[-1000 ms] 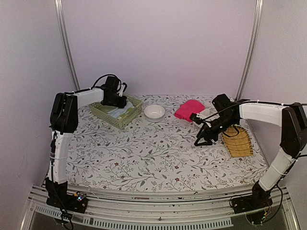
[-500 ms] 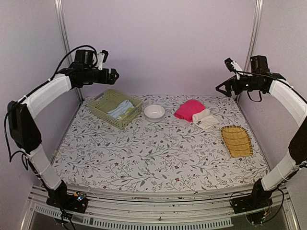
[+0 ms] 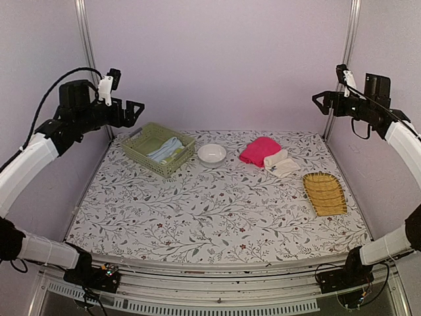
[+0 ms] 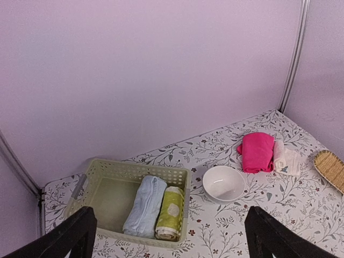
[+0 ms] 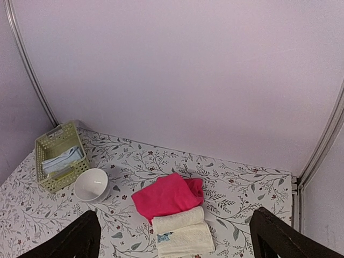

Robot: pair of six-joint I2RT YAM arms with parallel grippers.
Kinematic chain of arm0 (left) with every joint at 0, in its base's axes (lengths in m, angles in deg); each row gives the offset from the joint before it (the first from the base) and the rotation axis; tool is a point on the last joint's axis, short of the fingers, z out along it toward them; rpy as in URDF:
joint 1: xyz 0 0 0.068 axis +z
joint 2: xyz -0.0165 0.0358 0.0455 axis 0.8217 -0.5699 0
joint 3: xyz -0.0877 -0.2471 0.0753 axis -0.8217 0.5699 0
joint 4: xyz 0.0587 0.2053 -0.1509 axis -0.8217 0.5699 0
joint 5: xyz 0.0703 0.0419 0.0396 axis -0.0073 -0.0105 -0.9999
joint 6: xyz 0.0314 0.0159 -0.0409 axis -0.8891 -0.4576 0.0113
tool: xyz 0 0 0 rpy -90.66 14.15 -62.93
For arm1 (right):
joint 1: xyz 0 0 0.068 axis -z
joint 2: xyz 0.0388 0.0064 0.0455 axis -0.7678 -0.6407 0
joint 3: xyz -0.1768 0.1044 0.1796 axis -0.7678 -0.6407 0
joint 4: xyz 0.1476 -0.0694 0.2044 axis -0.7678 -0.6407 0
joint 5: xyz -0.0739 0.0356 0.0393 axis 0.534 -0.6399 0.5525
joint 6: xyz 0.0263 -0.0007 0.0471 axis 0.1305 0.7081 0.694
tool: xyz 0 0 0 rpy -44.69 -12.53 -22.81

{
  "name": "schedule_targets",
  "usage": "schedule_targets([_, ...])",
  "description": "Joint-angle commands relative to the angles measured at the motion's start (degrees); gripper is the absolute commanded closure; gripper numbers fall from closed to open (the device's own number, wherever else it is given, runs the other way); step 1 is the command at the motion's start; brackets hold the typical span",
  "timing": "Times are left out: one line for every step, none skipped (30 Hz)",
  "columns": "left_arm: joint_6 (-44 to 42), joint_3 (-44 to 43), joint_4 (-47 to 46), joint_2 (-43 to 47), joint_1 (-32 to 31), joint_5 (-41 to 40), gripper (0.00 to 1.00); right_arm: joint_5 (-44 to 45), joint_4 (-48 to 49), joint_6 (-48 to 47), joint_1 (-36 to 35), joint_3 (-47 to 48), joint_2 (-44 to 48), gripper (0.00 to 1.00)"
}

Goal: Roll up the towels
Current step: Reset both arms

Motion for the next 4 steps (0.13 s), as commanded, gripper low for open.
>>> schedule_targets([-1.8, 5.3, -6.1, 3.5, -0.3, -1.3, 0.02, 3.0, 4.8, 4.6, -0.1, -3.3, 1.3, 0.01])
schedule_targets([-1.9, 6.2, -6.7, 4.2, -0.3, -2.1, 0.02, 2.6, 5.1, 4.3, -0.1, -3.8, 1.6, 0.01])
schedule_targets([-1.9, 7.0, -7.3, 4.5, -0.2, -3.0, 0.02, 2.4, 5.2, 4.2, -0.1, -4.1, 1.8, 0.01])
schedule_targets([-1.8, 7.5, -7.9, 4.6, -0.2, -3.8, 0.01, 2.1, 5.3, 4.2, -0.1, -4.4, 2.1, 0.01])
